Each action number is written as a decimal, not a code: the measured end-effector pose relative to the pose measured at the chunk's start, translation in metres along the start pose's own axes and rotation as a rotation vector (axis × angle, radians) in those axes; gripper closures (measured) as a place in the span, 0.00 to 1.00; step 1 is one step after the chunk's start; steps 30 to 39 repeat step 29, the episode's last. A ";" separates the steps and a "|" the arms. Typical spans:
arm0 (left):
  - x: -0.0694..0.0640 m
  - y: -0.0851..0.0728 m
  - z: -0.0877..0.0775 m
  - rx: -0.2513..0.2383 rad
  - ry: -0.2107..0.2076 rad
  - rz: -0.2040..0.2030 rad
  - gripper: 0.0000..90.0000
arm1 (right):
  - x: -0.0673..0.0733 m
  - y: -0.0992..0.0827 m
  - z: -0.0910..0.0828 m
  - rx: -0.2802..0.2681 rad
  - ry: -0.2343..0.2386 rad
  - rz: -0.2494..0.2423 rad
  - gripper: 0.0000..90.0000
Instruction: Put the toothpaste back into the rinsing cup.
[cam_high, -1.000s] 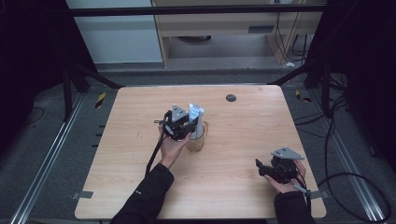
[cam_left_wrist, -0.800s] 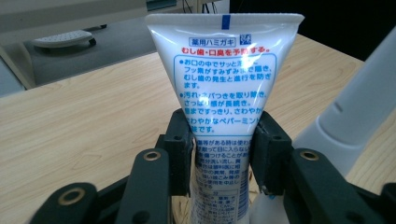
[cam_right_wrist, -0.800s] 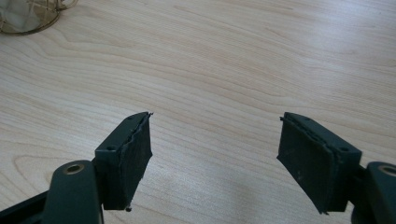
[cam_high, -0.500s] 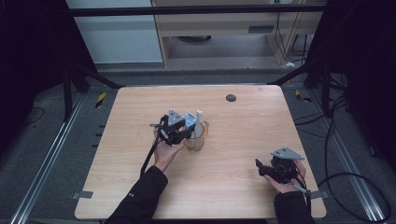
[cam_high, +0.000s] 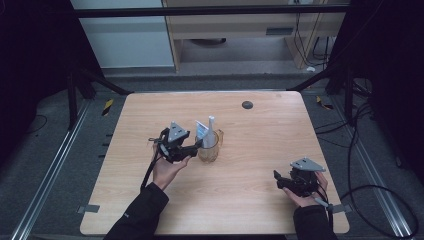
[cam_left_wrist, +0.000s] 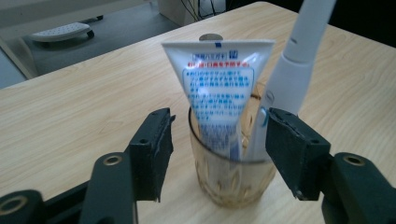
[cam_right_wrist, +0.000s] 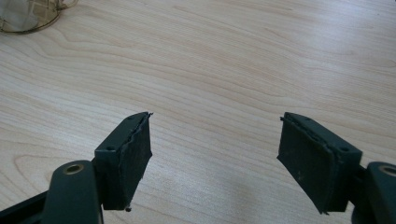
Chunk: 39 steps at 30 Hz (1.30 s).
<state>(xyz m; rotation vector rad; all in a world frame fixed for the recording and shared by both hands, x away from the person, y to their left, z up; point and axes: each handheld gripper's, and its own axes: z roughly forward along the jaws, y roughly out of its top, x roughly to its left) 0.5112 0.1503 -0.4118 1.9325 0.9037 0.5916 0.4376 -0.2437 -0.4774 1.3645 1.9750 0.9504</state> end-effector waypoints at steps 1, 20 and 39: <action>0.001 -0.002 -0.004 0.000 0.002 0.002 0.43 | 0.000 0.000 0.000 0.000 0.000 0.000 0.28; 0.043 -0.087 -0.059 0.133 0.108 -0.074 0.34 | -0.002 -0.002 -0.004 -0.002 -0.021 0.013 0.24; 0.068 -0.119 -0.075 0.186 0.204 -0.128 0.32 | 0.001 -0.003 -0.006 -0.003 -0.038 0.016 0.22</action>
